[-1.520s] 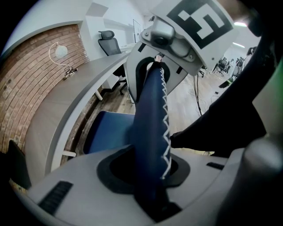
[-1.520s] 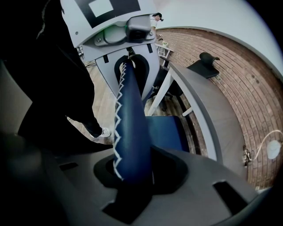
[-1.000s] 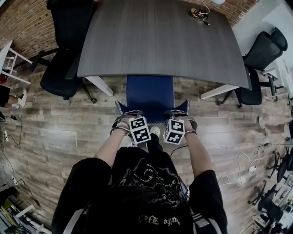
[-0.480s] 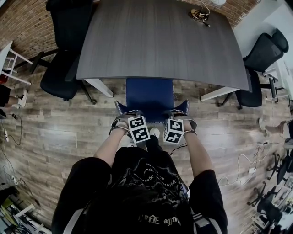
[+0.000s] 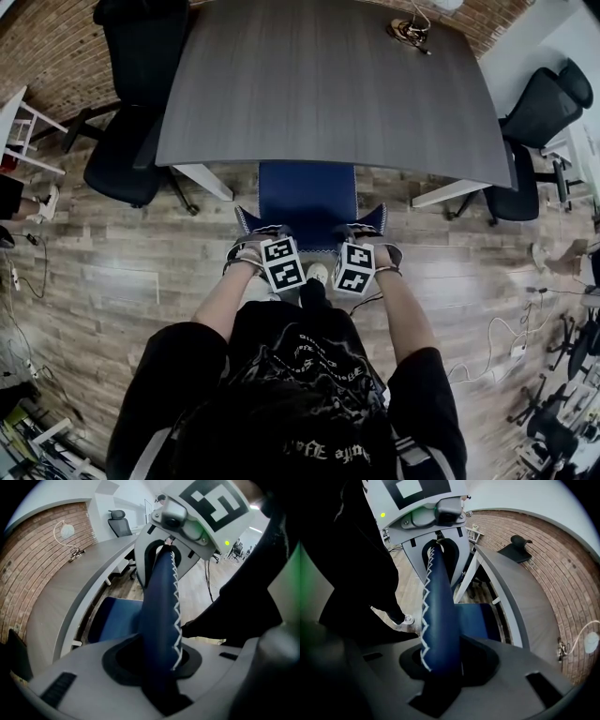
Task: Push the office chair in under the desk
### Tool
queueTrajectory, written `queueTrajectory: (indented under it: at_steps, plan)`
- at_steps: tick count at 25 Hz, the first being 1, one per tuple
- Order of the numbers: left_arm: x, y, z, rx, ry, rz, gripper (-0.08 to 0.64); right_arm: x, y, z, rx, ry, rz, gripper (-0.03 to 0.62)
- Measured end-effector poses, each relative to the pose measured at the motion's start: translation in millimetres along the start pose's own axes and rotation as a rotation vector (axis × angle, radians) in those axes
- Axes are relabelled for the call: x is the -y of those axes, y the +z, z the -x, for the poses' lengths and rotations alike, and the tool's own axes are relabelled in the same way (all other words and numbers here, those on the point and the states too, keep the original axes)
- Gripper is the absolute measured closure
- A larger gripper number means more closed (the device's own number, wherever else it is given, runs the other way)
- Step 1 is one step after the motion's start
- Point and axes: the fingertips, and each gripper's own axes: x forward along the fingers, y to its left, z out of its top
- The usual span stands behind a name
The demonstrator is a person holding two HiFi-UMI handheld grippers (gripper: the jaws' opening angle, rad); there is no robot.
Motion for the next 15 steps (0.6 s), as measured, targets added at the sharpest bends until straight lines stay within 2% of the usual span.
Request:
queueTrajectory:
  at_steps: [15]
  plan:
    - [-23, 4, -3, -0.006, 0.005, 0.006, 0.451, 23, -1, -4, 0.002, 0.008, 0.001, 0.488]
